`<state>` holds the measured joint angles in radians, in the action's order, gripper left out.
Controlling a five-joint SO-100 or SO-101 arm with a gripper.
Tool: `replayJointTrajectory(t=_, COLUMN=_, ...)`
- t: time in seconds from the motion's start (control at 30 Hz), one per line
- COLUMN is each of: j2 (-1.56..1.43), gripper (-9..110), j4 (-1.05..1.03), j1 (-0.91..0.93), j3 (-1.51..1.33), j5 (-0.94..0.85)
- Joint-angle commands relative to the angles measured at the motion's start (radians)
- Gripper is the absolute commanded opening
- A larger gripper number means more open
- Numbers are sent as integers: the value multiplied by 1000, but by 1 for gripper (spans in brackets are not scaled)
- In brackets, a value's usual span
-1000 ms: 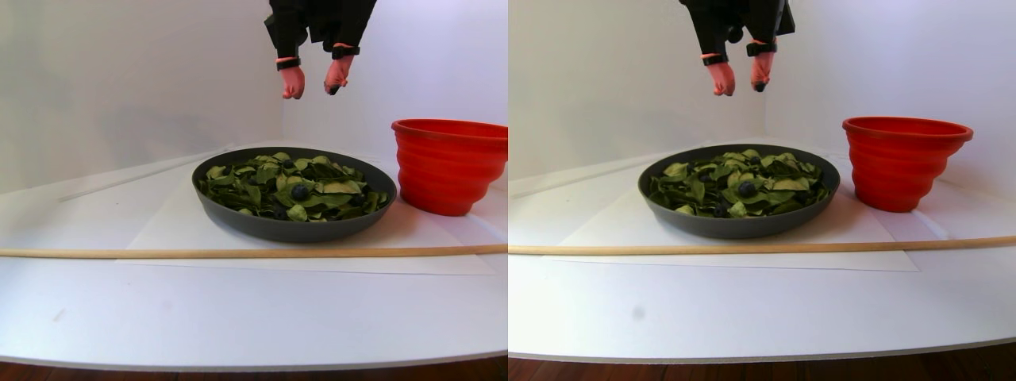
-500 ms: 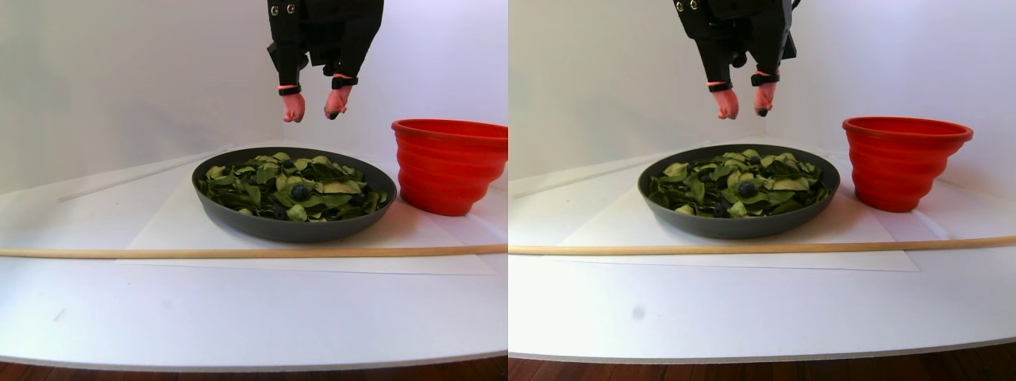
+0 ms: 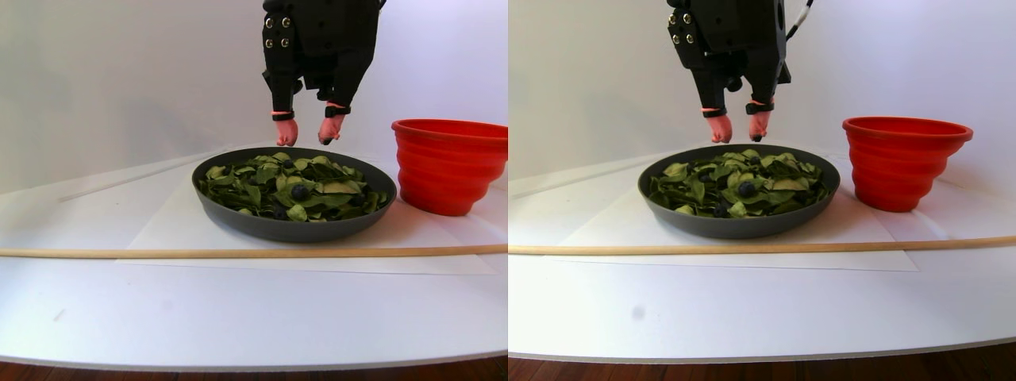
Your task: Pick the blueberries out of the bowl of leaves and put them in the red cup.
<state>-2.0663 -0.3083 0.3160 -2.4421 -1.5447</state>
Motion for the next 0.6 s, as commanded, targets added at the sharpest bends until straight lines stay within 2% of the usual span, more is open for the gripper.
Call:
replayJointTrajectory(t=0.0, j2=0, gripper=17, j4=26, j1=-2, j3=40, j5=-3)
replayJointTrajectory(t=0.57, j2=209, gripper=18, j4=173, j1=8, j3=104, j5=-21)
